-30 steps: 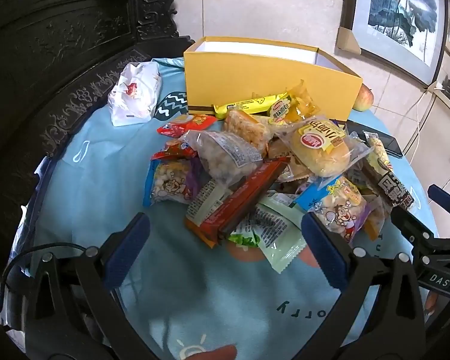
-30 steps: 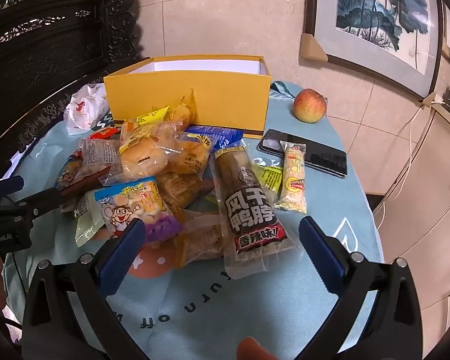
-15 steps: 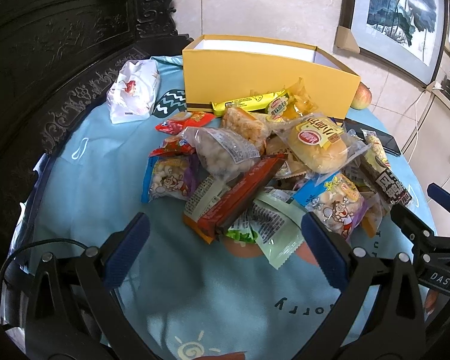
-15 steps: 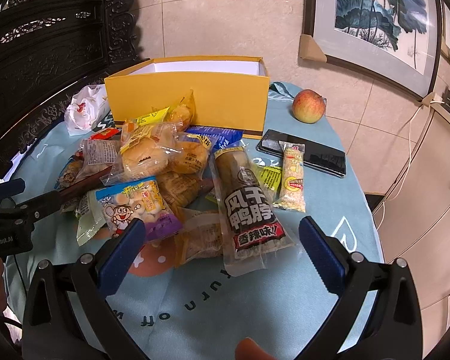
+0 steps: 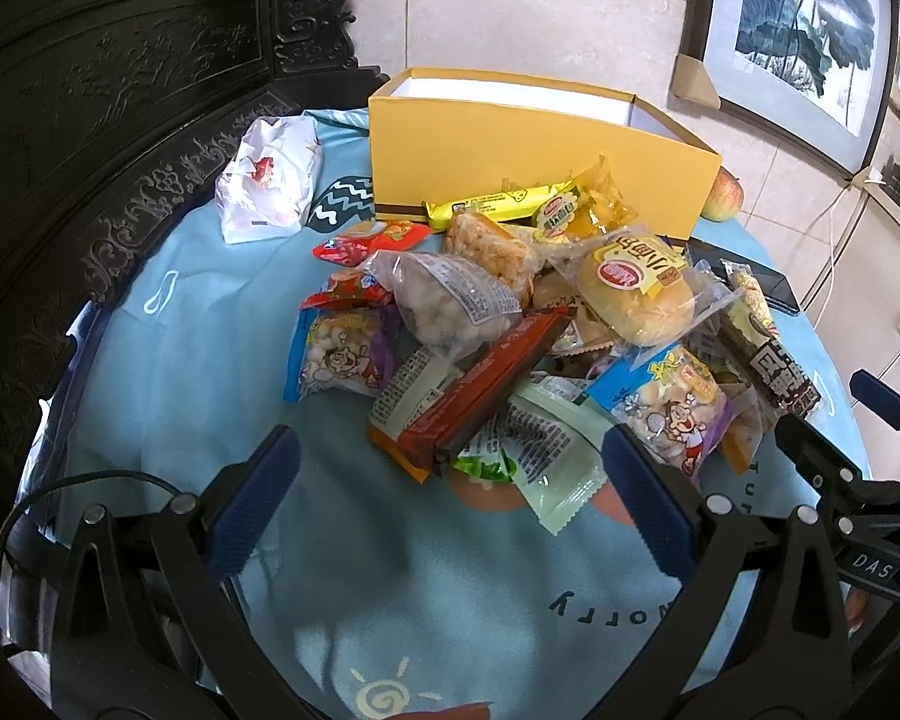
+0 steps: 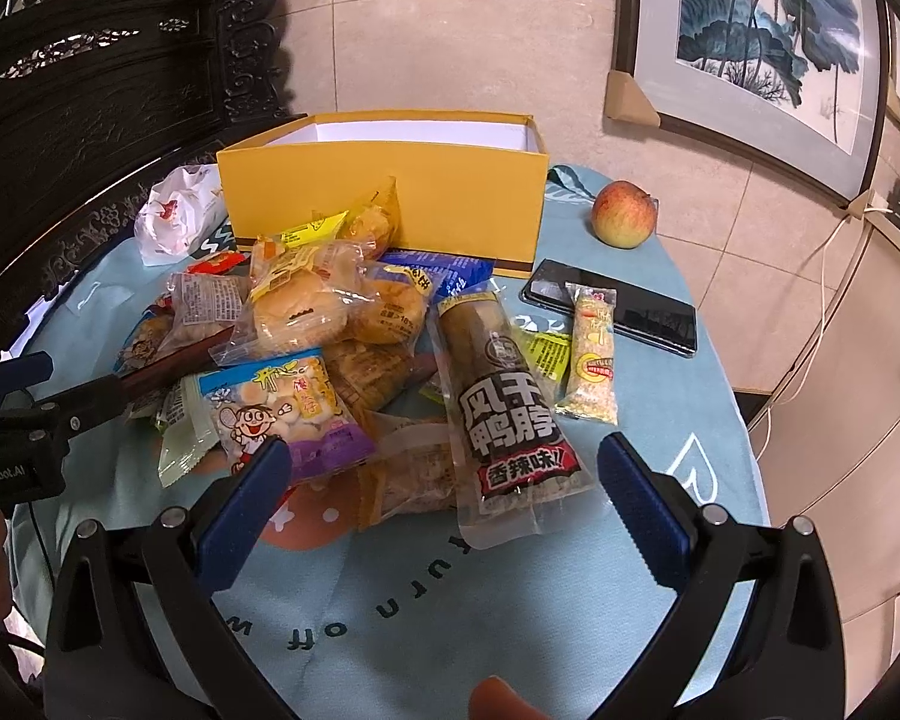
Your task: Organize snacks
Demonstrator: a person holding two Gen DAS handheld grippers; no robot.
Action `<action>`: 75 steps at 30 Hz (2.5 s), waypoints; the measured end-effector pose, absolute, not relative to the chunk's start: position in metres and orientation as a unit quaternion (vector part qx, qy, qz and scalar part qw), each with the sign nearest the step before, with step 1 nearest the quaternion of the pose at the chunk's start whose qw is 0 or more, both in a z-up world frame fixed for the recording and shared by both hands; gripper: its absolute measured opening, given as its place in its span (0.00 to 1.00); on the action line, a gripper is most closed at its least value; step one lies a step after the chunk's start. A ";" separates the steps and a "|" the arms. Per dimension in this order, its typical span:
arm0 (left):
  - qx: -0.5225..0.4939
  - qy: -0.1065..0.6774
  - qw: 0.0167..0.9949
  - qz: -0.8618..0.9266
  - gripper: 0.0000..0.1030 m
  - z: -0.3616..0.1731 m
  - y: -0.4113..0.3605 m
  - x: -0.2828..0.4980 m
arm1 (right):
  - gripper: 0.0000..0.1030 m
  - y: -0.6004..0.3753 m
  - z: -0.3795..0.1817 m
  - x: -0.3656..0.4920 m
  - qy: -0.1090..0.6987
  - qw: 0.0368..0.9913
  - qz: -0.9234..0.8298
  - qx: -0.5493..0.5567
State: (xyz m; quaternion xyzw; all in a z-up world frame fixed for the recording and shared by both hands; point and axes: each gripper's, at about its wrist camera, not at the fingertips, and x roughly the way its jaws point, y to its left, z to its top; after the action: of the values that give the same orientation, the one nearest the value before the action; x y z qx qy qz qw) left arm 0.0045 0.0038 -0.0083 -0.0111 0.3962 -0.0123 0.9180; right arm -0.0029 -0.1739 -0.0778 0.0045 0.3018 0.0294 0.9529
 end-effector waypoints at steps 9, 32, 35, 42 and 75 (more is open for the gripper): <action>-0.012 0.398 0.917 -0.013 0.98 -0.008 0.005 0.006 | 0.99 -0.174 -0.077 -0.003 0.302 0.953 0.031 0.005; -0.010 0.401 0.916 -0.013 0.98 -0.011 0.004 0.007 | 0.99 -0.175 -0.079 -0.001 0.305 0.952 0.030 0.005; -0.008 0.402 0.915 -0.014 0.98 -0.011 0.004 0.007 | 0.99 -0.176 -0.081 0.000 0.306 0.952 0.028 0.005; -0.008 0.405 0.914 -0.014 0.98 -0.011 0.003 0.009 | 0.99 -0.177 -0.082 0.000 0.307 0.951 0.028 0.005; 0.037 0.426 0.899 -0.092 0.58 -0.039 -0.002 0.056 | 0.99 -0.222 -0.101 0.007 0.321 0.943 0.072 0.057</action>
State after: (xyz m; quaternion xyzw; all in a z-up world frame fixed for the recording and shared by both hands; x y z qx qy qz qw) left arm 0.0557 -0.0025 -0.0389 0.0369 0.4262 -0.0919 0.8992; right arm 0.0073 -0.2217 -0.1006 0.0570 0.3206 0.0723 0.9427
